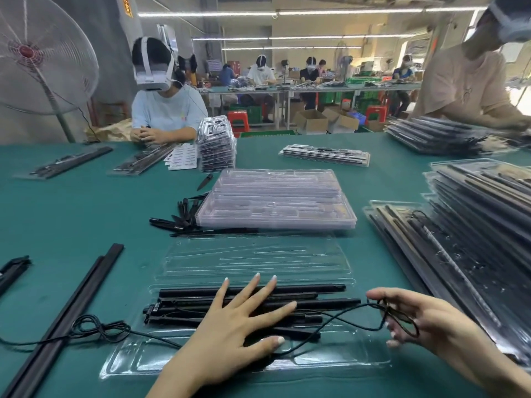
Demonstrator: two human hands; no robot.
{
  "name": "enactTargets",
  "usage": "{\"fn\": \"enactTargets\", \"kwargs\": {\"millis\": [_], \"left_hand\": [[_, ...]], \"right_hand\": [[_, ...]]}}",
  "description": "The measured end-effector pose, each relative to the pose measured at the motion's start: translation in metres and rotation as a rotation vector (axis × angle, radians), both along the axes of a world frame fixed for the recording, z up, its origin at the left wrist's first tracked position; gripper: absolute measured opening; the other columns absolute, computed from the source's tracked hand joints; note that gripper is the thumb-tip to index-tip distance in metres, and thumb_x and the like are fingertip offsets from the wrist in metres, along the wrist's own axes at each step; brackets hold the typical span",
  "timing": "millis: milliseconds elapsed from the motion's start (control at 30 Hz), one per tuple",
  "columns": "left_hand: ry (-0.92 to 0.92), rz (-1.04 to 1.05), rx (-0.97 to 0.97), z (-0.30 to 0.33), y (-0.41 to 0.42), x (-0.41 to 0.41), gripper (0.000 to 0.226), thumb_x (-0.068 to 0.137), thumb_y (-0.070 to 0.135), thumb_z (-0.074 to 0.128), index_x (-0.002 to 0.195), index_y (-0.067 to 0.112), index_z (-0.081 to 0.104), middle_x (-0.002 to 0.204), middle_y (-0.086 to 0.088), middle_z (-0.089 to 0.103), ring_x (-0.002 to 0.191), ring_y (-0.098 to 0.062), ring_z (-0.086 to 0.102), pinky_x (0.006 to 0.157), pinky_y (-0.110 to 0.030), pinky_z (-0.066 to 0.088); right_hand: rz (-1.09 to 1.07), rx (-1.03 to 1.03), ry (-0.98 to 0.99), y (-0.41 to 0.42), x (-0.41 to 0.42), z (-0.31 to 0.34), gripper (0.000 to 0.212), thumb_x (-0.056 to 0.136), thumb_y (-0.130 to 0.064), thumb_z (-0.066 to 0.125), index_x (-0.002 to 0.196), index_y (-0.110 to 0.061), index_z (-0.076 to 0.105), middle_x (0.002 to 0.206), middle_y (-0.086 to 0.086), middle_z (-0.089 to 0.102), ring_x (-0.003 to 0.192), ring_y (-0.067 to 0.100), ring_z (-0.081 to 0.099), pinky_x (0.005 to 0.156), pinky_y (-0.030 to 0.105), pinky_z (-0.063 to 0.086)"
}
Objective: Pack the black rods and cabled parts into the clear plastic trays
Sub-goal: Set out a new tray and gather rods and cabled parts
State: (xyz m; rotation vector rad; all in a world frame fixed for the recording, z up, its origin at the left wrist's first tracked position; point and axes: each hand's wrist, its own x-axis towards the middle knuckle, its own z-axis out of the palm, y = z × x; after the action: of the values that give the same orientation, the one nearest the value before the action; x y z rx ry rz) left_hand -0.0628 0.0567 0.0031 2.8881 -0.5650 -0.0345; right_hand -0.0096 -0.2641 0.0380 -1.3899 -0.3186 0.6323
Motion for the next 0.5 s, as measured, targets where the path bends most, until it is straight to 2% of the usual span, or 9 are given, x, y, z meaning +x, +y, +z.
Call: {"fn": "enactTargets", "kwargs": {"millis": [67, 167, 233, 267, 367, 433, 500], "left_hand": [[0.014, -0.086, -0.007, 0.001, -0.002, 0.001, 0.044, 0.093, 0.066, 0.008, 0.135, 0.069, -0.001, 0.148, 0.038, -0.019, 0.138, 0.005, -0.025, 0.108, -0.044, -0.027], [0.052, -0.109, -0.017, 0.002, -0.003, 0.001, 0.045, 0.094, 0.062, 0.005, 0.138, 0.066, -0.003, 0.146, 0.044, -0.011, 0.138, 0.009, -0.021, 0.11, -0.045, -0.024], [0.048, -0.107, 0.001, 0.001, -0.003, 0.001, 0.046, 0.094, 0.06, 0.005, 0.138, 0.063, -0.008, 0.145, 0.045, -0.012, 0.137, 0.01, -0.021, 0.111, -0.045, -0.023], [0.048, -0.105, 0.001, 0.001, -0.003, 0.001, 0.046, 0.095, 0.059, 0.006, 0.139, 0.062, -0.007, 0.144, 0.046, -0.012, 0.137, 0.01, -0.021, 0.111, -0.044, -0.023], [0.058, -0.094, -0.033, 0.002, -0.002, 0.002, 0.046, 0.096, 0.059, 0.012, 0.14, 0.063, 0.0, 0.144, 0.047, -0.009, 0.138, 0.012, -0.019, 0.111, -0.042, -0.022], [0.06, -0.09, -0.048, 0.002, -0.003, 0.002, 0.046, 0.096, 0.059, 0.015, 0.14, 0.064, 0.001, 0.144, 0.048, -0.008, 0.138, 0.012, -0.018, 0.111, -0.04, -0.022], [0.054, -0.092, -0.042, 0.002, -0.003, 0.002, 0.046, 0.096, 0.058, 0.015, 0.139, 0.064, 0.001, 0.143, 0.048, -0.009, 0.138, 0.012, -0.018, 0.111, -0.04, -0.023]], "right_hand": [[-0.062, -0.021, -0.132, 0.007, -0.001, -0.003, 0.037, 0.081, 0.008, 0.06, 0.108, -0.014, 0.073, 0.084, 0.014, 0.064, 0.069, 0.016, 0.059, 0.068, 0.03, 0.056], [-0.133, -0.099, -0.342, 0.016, 0.0, -0.005, 0.038, 0.078, -0.004, 0.06, 0.113, -0.013, 0.07, 0.086, 0.013, 0.066, 0.071, 0.015, 0.062, 0.072, 0.019, 0.053], [-0.147, -0.128, -0.472, 0.023, -0.002, -0.002, 0.034, 0.08, -0.011, 0.061, 0.11, -0.02, 0.071, 0.095, 0.012, 0.067, 0.076, 0.012, 0.062, 0.075, 0.013, 0.048], [-0.167, -0.159, -0.546, 0.026, -0.001, -0.002, 0.032, 0.08, -0.015, 0.061, 0.108, -0.024, 0.073, 0.094, 0.006, 0.066, 0.078, 0.012, 0.06, 0.075, 0.012, 0.045], [-0.283, -0.243, -0.719, 0.037, 0.003, -0.007, 0.028, 0.079, -0.024, 0.061, 0.103, -0.031, 0.073, 0.087, -0.007, 0.056, 0.077, 0.015, 0.052, 0.072, 0.017, 0.041], [-0.325, -0.206, -0.726, 0.045, 0.004, -0.01, 0.023, 0.079, -0.025, 0.062, 0.098, -0.027, 0.075, 0.094, -0.01, 0.062, 0.089, 0.015, 0.06, 0.079, 0.026, 0.047], [-0.31, -0.174, -0.693, 0.05, 0.004, -0.011, 0.023, 0.081, -0.023, 0.061, 0.099, -0.032, 0.073, 0.096, -0.005, 0.071, 0.092, 0.012, 0.066, 0.084, 0.026, 0.05]]}}
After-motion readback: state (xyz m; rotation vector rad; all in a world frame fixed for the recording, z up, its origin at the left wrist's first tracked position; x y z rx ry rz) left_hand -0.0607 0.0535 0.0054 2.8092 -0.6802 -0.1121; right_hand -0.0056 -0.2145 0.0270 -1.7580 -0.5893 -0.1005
